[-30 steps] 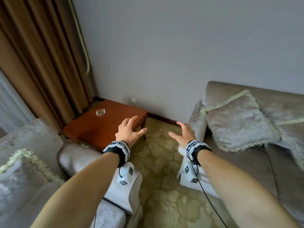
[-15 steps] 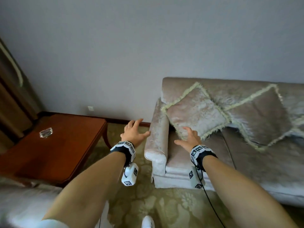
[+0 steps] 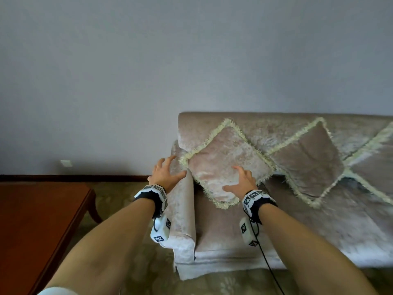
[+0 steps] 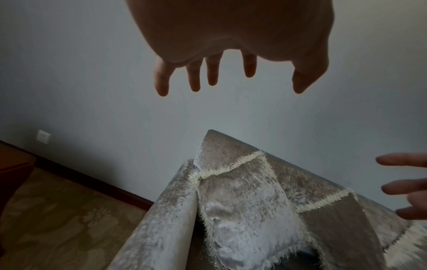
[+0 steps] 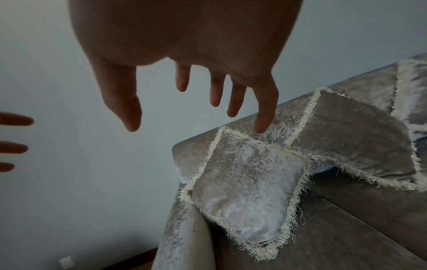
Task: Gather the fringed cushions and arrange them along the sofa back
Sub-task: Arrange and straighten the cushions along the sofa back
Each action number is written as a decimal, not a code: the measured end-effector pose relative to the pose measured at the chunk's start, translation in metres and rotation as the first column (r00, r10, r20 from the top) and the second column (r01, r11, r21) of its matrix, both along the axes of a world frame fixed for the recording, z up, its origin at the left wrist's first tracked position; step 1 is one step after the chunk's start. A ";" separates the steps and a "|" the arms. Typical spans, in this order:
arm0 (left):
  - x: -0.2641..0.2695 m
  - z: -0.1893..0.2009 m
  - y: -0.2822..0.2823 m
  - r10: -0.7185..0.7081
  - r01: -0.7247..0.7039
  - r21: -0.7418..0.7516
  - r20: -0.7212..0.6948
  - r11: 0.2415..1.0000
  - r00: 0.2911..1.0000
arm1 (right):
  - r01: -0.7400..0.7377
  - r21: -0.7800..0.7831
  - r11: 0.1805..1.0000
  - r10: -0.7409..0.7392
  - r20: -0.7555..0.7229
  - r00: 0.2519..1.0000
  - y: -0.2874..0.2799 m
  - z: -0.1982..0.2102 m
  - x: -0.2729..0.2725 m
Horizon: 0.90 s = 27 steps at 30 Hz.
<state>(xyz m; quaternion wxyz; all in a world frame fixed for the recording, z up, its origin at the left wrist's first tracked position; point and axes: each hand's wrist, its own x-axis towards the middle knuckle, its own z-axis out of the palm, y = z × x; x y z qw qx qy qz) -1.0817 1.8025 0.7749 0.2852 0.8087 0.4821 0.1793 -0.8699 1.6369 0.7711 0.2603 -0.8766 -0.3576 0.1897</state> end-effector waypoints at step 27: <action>0.273 -0.058 0.111 0.045 -0.059 -0.140 -0.097 0.988 0.994 | -0.050 -0.128 0.991 0.043 -0.059 0.997 0.135 -0.049 0.291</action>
